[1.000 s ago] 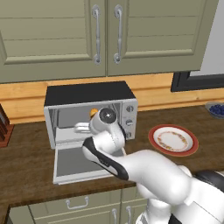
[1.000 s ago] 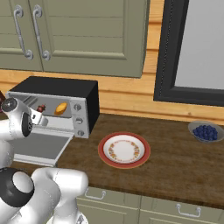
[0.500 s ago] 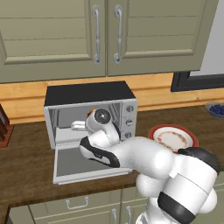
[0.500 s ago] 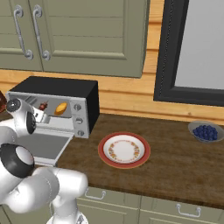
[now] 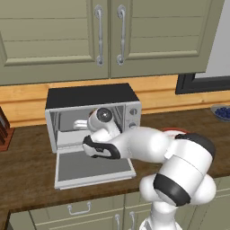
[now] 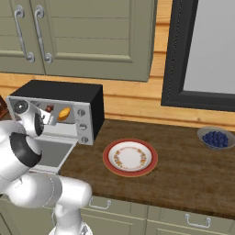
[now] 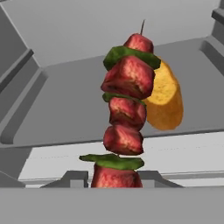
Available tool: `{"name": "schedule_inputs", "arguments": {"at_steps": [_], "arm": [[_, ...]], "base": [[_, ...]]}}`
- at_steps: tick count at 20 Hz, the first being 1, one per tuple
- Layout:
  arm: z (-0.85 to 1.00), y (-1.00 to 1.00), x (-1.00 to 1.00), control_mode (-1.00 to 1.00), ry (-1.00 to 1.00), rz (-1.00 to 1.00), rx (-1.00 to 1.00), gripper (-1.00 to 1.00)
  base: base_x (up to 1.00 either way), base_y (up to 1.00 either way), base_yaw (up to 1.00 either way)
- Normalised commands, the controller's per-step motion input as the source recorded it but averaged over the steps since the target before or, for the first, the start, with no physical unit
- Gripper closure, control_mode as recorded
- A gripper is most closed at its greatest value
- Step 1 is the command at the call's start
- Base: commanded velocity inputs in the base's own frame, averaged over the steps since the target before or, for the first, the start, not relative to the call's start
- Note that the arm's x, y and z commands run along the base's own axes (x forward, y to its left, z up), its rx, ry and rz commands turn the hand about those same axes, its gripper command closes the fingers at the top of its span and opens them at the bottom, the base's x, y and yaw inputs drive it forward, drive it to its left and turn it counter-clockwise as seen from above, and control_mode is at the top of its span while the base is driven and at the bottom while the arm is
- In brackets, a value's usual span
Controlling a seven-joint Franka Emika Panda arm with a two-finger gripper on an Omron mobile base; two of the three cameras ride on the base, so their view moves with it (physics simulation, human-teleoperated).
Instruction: Pick up the kebab skewer and baguette bread, and place them inside the toaster oven. Close the toaster oven door and start by setting the timer.
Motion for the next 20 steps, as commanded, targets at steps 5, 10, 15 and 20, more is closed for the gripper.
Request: {"name": "schedule_inputs", "arguments": {"at_steps": [5,10,15,20], "arm": [[0.00,0.01,0.26,-1.00,-0.05,0.00,0.00,1.00],[-0.07,0.05,0.18,-1.00,-0.05,0.00,-0.01,1.00],[-0.13,0.18,0.19,-1.00,0.00,0.00,0.00,1.00],[0.00,0.22,0.20,-1.00,0.00,0.00,0.00,1.00]], "base": [[0.00,0.00,0.00],[0.00,0.00,0.00],[0.00,0.00,0.00],[0.00,0.00,0.00]]}}
